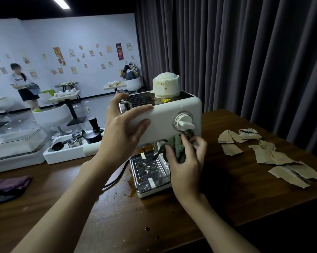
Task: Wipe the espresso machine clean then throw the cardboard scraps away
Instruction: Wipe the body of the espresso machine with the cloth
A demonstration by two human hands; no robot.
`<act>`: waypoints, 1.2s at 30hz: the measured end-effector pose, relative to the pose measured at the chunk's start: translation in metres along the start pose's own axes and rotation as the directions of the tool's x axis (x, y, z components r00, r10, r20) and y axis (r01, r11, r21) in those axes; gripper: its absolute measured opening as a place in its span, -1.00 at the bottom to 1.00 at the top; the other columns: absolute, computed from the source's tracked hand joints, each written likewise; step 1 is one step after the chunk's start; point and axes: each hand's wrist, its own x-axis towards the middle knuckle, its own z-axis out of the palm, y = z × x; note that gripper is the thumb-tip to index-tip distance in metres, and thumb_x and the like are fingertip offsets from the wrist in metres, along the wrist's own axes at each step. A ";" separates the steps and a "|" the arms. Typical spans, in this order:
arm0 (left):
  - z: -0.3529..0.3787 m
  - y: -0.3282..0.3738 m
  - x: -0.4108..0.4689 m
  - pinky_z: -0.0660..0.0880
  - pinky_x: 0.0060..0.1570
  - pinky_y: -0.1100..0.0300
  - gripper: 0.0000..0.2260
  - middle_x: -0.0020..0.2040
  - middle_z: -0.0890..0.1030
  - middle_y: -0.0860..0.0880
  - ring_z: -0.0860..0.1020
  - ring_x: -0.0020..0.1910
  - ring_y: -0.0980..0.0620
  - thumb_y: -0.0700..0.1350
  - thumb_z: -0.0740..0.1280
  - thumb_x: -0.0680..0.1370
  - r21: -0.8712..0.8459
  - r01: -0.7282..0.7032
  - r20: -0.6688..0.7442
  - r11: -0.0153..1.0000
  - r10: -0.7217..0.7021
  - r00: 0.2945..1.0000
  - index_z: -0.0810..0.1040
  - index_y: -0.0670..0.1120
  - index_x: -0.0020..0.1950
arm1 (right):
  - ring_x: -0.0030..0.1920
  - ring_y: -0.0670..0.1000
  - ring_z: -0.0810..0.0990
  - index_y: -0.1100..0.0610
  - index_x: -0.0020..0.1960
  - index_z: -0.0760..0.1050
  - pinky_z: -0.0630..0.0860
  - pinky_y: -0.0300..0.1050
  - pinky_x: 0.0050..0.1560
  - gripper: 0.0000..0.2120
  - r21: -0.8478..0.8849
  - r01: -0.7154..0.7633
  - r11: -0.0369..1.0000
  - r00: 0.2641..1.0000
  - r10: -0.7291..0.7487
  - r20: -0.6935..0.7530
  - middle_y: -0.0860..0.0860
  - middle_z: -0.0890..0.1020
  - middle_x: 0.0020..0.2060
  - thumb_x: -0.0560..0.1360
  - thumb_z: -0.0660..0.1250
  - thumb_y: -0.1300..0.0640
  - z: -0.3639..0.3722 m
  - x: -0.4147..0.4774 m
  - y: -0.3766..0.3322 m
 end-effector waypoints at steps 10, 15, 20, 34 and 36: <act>0.000 -0.001 0.000 0.25 0.41 0.08 -0.70 0.50 0.18 -0.02 0.18 0.49 -0.04 -0.02 0.41 0.56 0.015 -0.001 0.013 1.000 0.001 1.000 0.59 0.21 0.28 | 0.11 -0.21 0.38 0.30 0.16 0.59 0.34 -0.51 0.18 -0.68 -0.109 -0.024 0.994 0.991 0.009 -0.134 0.17 0.50 0.09 0.42 0.49 0.29 -0.015 0.016 0.020; 0.000 -0.002 0.000 0.26 0.42 0.04 -0.70 0.48 0.21 -0.03 0.20 0.48 -0.04 -0.04 0.41 0.56 0.007 -0.018 -0.005 1.000 0.018 1.000 0.59 0.19 0.28 | 0.10 0.08 0.58 0.25 0.15 0.52 0.57 -0.12 0.04 -0.63 -0.141 0.101 0.985 0.994 -0.092 0.065 0.14 0.55 0.11 0.39 0.52 0.21 -0.011 -0.001 0.014; 0.000 -0.002 -0.001 0.29 0.43 -0.03 -0.70 0.48 0.21 -0.03 0.19 0.45 0.01 -0.03 0.41 0.56 0.004 -0.027 -0.007 1.000 0.027 1.000 0.59 0.18 0.29 | 0.00 0.00 0.56 0.24 0.08 0.57 0.58 -0.12 -0.04 -0.73 -0.152 0.012 0.988 0.999 -0.018 -0.039 0.08 0.56 0.02 0.44 0.49 0.17 -0.024 0.011 0.033; 0.001 -0.003 -0.001 0.26 0.45 -0.01 -0.71 0.46 0.24 -0.08 0.21 0.48 -0.07 -0.02 0.41 0.57 -0.001 -0.028 -0.010 1.000 0.028 1.000 0.60 0.15 0.29 | -0.06 -0.09 0.50 0.28 0.06 0.59 0.40 -0.55 -0.07 -0.76 -0.127 -0.070 0.989 0.997 0.065 -0.044 0.03 0.48 -0.03 0.43 0.50 0.24 -0.028 0.004 0.044; 0.001 -0.004 0.000 0.27 0.46 -0.05 -0.71 0.46 0.24 -0.09 0.21 0.49 -0.09 -0.02 0.41 0.57 -0.005 -0.030 -0.010 1.000 0.030 0.999 0.60 0.15 0.29 | -0.08 -0.09 0.50 0.29 0.03 0.58 0.39 -0.59 -0.10 -0.79 -0.121 -0.115 0.986 0.991 0.105 -0.084 0.00 0.46 -0.04 0.43 0.49 0.25 -0.024 0.001 0.041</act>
